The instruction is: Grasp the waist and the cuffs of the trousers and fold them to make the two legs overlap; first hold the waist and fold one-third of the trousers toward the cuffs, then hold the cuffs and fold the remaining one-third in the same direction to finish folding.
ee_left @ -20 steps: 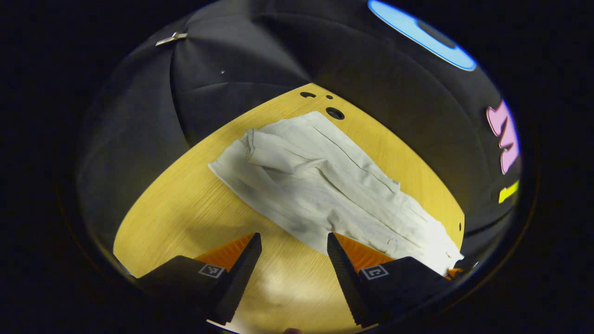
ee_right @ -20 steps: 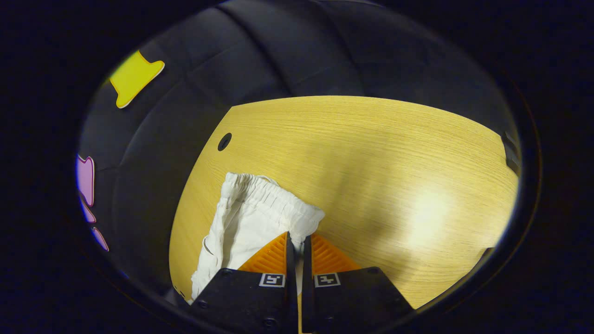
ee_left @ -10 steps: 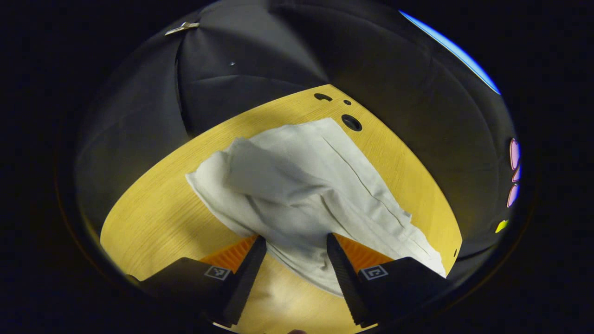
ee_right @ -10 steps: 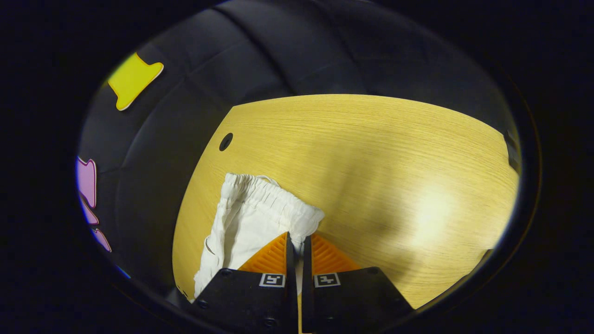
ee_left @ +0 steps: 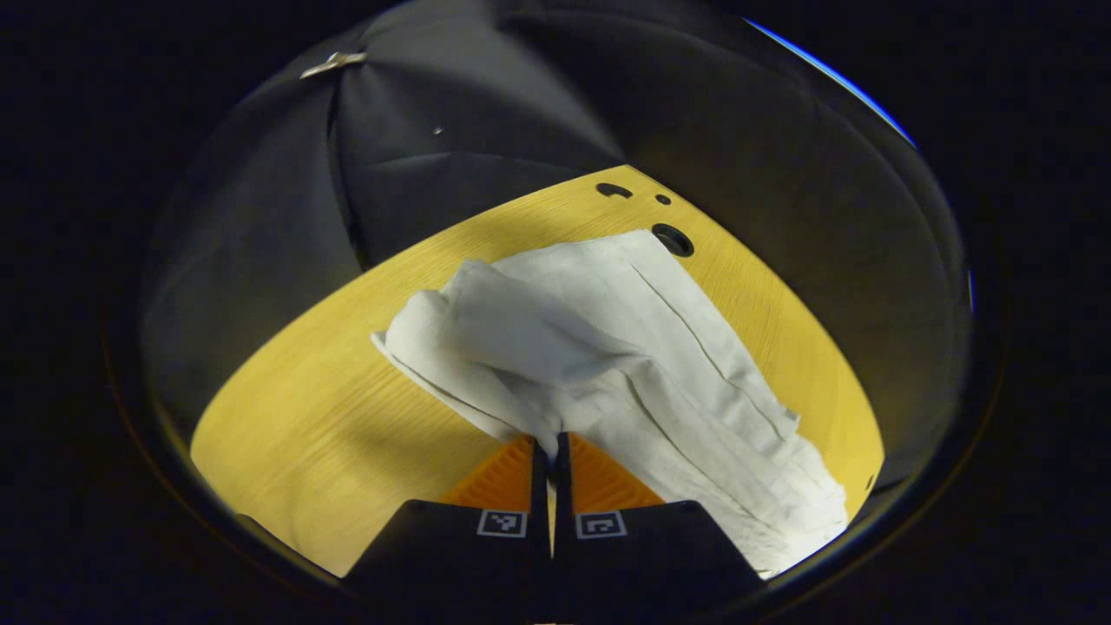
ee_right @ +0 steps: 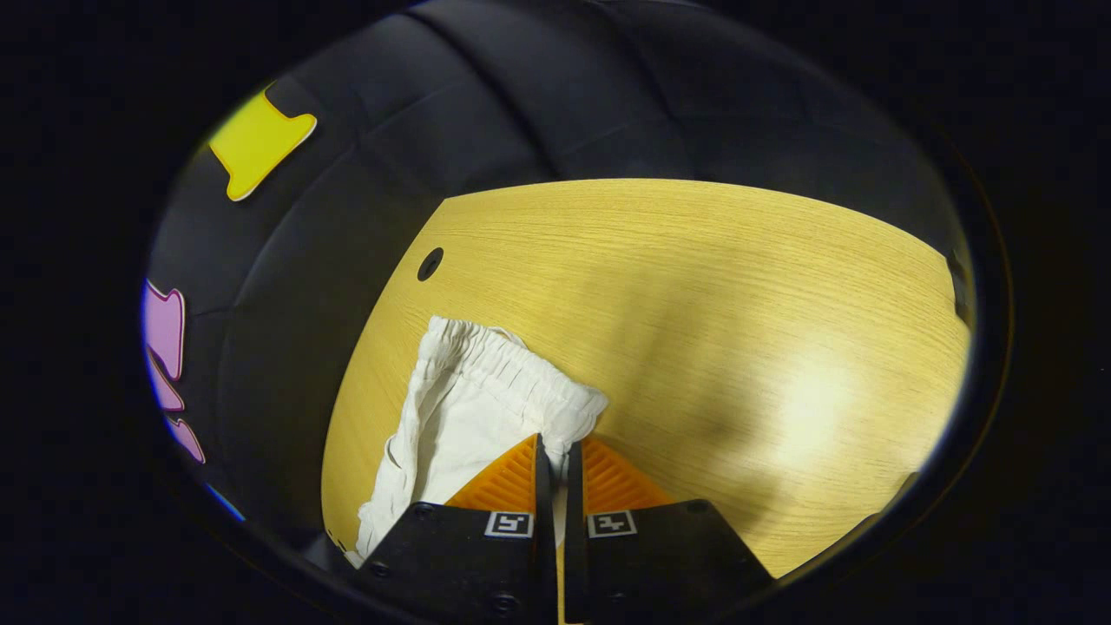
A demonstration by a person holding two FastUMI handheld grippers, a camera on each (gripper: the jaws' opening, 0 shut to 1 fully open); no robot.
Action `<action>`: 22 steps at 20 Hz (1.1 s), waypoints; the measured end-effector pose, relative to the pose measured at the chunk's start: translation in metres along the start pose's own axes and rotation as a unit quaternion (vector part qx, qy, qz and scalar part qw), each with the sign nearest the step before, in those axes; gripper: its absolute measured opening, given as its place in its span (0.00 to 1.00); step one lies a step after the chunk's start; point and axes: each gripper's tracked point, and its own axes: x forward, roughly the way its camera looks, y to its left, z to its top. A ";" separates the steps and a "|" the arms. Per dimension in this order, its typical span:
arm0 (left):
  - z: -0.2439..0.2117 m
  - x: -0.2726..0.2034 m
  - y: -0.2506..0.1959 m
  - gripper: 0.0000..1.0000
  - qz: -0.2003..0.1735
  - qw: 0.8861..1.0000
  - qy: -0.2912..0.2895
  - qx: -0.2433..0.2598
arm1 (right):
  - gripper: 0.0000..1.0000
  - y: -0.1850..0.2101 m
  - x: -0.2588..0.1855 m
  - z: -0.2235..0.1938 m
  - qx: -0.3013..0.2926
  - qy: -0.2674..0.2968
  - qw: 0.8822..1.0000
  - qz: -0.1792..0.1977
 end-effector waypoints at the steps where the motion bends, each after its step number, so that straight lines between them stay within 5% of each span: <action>1: -0.004 -0.003 0.002 0.07 -0.009 1.000 0.005 -0.024 | 0.08 0.003 -0.003 0.004 0.000 -0.006 1.000 0.012; 6: -0.022 -0.013 0.010 0.06 -0.036 0.997 0.011 -0.071 | 0.07 0.013 -0.037 0.029 -0.009 -0.042 0.997 0.058; 12: -0.030 -0.005 -0.003 0.06 -0.048 0.997 0.023 -0.050 | 0.07 0.041 -0.077 0.049 -0.068 -0.072 0.992 0.083; 22: -0.040 -0.001 -0.005 0.06 -0.059 0.998 0.021 -0.023 | 0.07 0.133 -0.136 0.023 -0.208 -0.102 0.950 0.208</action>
